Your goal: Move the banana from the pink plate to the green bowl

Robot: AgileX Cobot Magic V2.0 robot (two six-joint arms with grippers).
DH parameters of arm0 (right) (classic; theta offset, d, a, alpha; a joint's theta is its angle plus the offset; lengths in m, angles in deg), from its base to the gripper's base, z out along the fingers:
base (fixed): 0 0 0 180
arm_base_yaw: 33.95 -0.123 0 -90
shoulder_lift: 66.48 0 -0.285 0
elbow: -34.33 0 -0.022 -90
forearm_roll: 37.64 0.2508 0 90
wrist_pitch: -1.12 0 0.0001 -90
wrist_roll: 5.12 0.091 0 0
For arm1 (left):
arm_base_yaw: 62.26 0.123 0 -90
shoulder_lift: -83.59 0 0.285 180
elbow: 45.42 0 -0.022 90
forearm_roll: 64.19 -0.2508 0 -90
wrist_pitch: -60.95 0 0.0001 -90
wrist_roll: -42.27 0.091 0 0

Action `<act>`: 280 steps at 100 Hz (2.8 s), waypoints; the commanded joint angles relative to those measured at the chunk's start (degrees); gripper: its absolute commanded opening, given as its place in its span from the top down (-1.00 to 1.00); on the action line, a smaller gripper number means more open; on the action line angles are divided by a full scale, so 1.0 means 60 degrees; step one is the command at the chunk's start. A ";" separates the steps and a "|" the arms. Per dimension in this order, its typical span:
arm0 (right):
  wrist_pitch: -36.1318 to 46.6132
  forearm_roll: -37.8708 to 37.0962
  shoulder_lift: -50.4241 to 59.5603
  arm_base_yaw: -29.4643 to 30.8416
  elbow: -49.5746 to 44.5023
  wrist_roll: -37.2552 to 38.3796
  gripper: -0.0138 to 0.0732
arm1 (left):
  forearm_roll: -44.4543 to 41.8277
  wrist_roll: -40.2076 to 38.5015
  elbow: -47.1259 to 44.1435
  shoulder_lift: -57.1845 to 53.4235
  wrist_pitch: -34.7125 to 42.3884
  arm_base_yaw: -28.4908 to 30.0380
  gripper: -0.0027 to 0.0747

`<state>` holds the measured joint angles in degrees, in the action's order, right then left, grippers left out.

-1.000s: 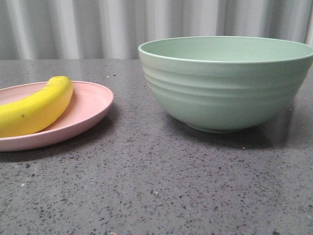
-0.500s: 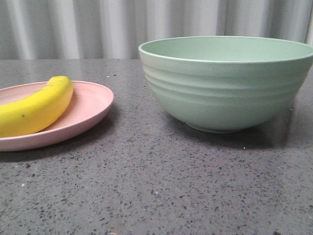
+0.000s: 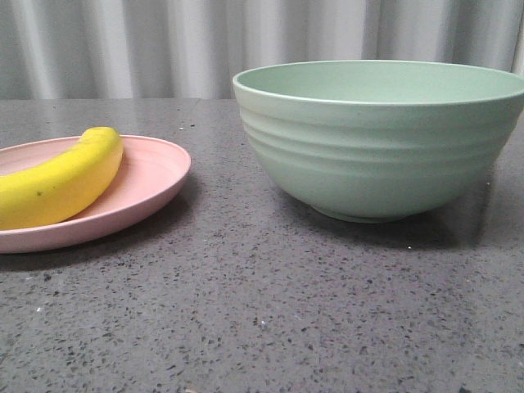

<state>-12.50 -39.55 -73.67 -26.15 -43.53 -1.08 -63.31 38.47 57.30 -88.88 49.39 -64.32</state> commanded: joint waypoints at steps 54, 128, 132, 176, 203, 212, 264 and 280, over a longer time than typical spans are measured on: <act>0.1107 -0.0108 0.0212 0.0063 -0.0189 -0.0093 0.85 | -0.0069 -0.0035 -0.0095 -0.0269 0.1000 0.0007 0.98; 0.1153 0.0052 0.0212 0.0063 -0.0189 -0.0093 0.85 | -0.0069 -0.0035 -0.0095 -0.0269 0.1246 0.0007 0.98; 0.1200 0.0052 0.0212 0.0063 -0.0189 -0.0093 0.85 | -0.0069 -0.0035 -0.0095 -0.0269 0.1299 0.0007 0.98; 0.1576 0.0052 0.0212 0.0063 0.0372 -0.0093 0.85 | -0.0069 -0.0013 0.0999 0.0050 0.1365 0.0007 0.98; 0.0370 0.0052 -0.1029 0.0063 0.1888 -0.0093 0.85 | -0.0069 -0.0013 0.2435 0.1595 0.1378 0.0007 0.98; -0.0125 0.0052 -0.1657 0.0063 0.2568 -0.0093 0.85 | -0.0069 -0.0013 0.2864 0.2202 0.1359 0.0007 0.98; -0.0318 0.0319 -0.3108 0.0063 0.3816 -0.0075 0.85 | -0.0069 -0.0013 0.3210 0.3945 0.3091 0.0007 0.38; -0.0355 0.0486 -0.3108 0.0063 0.3816 -0.0075 0.85 | -0.0069 -0.0013 0.3210 0.4165 0.3563 0.0007 -0.03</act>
<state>-18.77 -36.99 -91.36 -26.15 -22.77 -1.08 -63.81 38.47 74.43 -65.16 64.40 -64.32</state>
